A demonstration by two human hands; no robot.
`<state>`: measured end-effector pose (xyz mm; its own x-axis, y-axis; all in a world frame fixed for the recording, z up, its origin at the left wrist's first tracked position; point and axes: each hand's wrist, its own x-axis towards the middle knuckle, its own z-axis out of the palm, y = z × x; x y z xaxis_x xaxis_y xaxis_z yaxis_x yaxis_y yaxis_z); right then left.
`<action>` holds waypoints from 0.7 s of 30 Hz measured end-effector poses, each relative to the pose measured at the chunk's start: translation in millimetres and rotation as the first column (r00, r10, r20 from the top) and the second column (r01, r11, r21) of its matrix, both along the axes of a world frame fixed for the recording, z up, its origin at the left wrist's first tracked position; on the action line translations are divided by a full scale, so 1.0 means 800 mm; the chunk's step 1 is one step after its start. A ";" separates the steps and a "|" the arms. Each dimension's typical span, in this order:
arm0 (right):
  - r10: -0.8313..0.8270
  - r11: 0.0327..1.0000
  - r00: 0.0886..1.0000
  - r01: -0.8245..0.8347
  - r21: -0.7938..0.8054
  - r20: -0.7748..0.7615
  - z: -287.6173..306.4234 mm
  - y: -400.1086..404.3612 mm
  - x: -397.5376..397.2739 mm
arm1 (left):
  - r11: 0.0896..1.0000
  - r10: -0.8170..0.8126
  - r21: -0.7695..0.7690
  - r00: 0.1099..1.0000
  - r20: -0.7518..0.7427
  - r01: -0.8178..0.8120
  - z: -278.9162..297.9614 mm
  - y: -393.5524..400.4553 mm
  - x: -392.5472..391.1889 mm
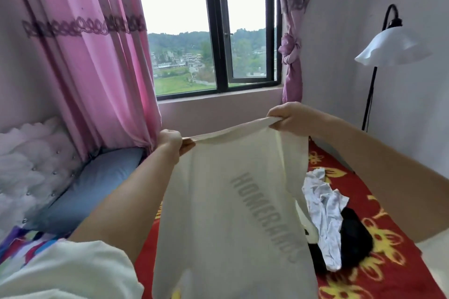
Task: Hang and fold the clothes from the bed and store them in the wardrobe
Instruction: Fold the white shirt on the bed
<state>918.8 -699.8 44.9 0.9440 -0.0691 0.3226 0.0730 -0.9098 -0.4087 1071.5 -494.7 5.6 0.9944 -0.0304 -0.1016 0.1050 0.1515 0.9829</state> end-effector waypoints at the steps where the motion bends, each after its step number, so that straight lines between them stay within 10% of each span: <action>1: 0.039 0.979 0.998 -0.028 0.200 -0.050 0.006 0.004 0.001 | 0.998 -0.037 -0.041 0.999 0.017 0.037 0.002 0.001 -0.001; 6: 0.229 0.494 0.973 -0.125 0.861 0.010 0.027 0.024 0.010 | 0.852 -0.523 0.057 0.842 0.134 0.521 -0.012 0.013 -0.018; 12: 0.034 0.143 0.999 -0.021 0.990 0.017 0.030 0.061 0.033 | 0.774 -0.631 0.296 0.722 0.285 0.560 -0.063 0.039 -0.070; 17: -0.069 -0.032 0.996 -0.052 0.998 0.049 0.016 0.086 0.045 | 0.497 -0.848 0.390 0.529 0.028 0.775 -0.100 0.059 -0.094; 21: -0.056 -0.127 0.988 -0.147 0.981 0.141 0.013 0.106 0.037 | 0.389 -0.824 0.559 0.547 -0.144 0.732 -0.126 0.034 -0.106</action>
<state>948.5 -614.6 55.4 0.9312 -0.3638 0.0223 0.2214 0.5159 -0.8275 986.5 -467.5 -95.2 0.5633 -0.7897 -0.2429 -0.2296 -0.4320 0.8721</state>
